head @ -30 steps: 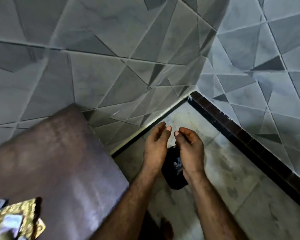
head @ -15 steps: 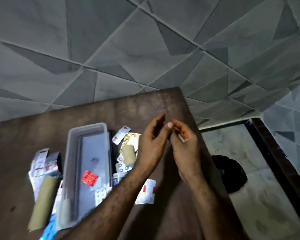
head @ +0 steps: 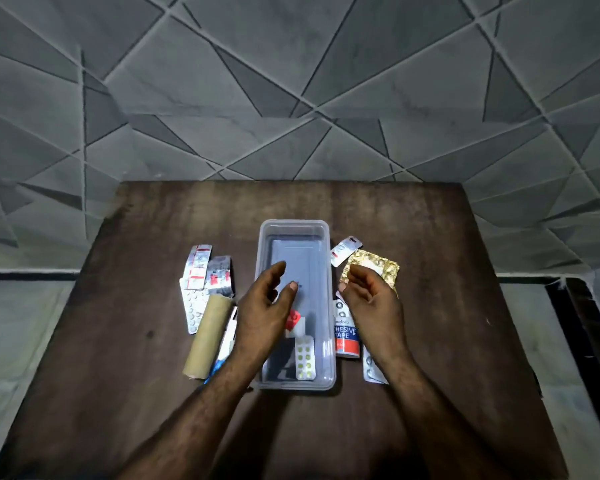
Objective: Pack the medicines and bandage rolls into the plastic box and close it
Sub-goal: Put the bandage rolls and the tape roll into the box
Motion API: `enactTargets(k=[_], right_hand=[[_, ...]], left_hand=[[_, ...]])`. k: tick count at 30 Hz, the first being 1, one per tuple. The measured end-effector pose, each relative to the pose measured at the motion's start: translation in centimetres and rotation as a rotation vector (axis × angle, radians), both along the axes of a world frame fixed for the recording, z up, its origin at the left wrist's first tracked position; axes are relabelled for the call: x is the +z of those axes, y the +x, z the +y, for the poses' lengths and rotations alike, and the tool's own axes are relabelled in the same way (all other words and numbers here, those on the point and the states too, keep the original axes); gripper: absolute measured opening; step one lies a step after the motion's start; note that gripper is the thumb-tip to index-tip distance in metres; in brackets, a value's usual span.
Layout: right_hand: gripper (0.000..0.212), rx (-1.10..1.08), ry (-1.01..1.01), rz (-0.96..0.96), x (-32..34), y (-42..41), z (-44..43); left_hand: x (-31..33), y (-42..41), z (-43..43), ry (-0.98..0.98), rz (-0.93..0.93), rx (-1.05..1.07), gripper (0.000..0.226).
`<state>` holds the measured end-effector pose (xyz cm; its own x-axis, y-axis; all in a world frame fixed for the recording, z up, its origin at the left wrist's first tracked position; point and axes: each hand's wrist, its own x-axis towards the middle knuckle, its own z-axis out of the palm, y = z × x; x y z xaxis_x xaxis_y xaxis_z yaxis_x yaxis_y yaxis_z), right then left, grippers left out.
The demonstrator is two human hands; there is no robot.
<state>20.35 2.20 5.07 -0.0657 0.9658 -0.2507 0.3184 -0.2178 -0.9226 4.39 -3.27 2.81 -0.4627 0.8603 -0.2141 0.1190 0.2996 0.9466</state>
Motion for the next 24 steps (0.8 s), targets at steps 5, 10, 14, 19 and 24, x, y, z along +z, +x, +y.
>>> enactTargets(k=[5, 10, 14, 19, 24], right_hand=[[0.036, 0.128, -0.025, -0.188, -1.2, -0.5, -0.7], [0.053, 0.211, -0.04, -0.247, -0.9, -0.3, -0.8], [0.063, 0.5, -0.086, -0.412, -0.9, 0.6, -0.5], [0.073, 0.679, -0.046, -0.648, -3.0, 1.5, -1.0], [0.086, 0.74, -0.008, -0.837, -4.3, 1.8, -1.7]], left_hand=[[-1.3, -2.7, -1.0, -0.092, 0.18, 0.016, 0.043], [-2.3, -5.1, -2.4, -0.092, 0.29, 0.145, 0.037], [-4.6, -7.4, -3.5, -0.306, 0.552, 0.109, 0.035], [-5.8, -8.1, -5.4, -0.479, 0.627, 0.042, 0.058], [-5.9, -8.7, -5.0, -0.461, 0.567, 0.071, 0.06]])
